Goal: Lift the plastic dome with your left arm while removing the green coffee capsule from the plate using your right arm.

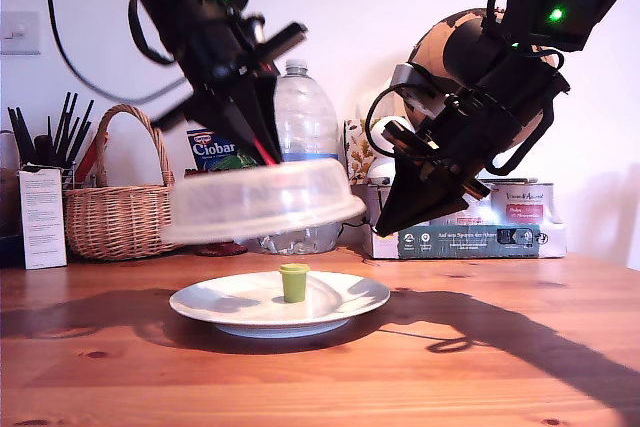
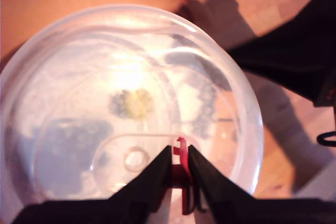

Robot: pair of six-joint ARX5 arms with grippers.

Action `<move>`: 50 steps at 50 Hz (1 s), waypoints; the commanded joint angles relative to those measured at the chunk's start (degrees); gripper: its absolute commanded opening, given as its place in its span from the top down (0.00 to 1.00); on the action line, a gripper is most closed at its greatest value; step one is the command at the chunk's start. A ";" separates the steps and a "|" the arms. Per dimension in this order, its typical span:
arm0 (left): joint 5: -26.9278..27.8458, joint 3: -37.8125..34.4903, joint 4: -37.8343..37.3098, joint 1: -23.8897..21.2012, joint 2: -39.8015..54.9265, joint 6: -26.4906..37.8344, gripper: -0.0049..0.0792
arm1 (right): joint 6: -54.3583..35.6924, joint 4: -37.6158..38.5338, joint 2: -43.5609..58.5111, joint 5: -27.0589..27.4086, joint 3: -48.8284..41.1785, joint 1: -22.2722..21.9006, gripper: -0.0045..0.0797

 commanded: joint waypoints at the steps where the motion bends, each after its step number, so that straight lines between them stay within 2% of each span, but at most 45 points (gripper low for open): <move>1: -0.79 0.55 -0.59 0.92 -1.03 1.27 0.97 | -1.44 -0.70 -0.63 0.00 0.20 0.13 0.96; 16: -2.49 0.59 -0.81 5.88 -1.03 2.78 0.97 | -7.23 -2.82 -0.63 -1.62 0.20 2.19 0.95; 26: -4.15 0.59 -0.74 9.86 -1.03 4.22 0.97 | -11.52 -3.26 -0.63 -2.36 0.20 5.53 0.87; 30: -4.61 0.59 -0.61 11.58 -1.03 4.68 0.97 | -14.67 -2.82 -0.52 -2.05 0.20 7.13 0.80; 34: -5.29 0.59 -0.57 13.46 -1.03 5.49 0.97 | -17.03 -1.64 -0.07 -0.46 0.20 8.22 0.65; 37: -5.35 0.59 -0.52 14.71 -1.03 5.49 0.97 | -17.75 -0.31 0.76 1.09 0.20 9.07 0.59; 45: -5.29 0.59 -0.37 17.31 -1.03 5.73 0.97 | -17.99 4.15 3.72 5.51 0.20 9.70 0.56; 50: -5.16 0.59 -0.42 17.86 -1.03 5.90 0.97 | -17.66 7.15 5.25 7.58 0.20 9.75 0.51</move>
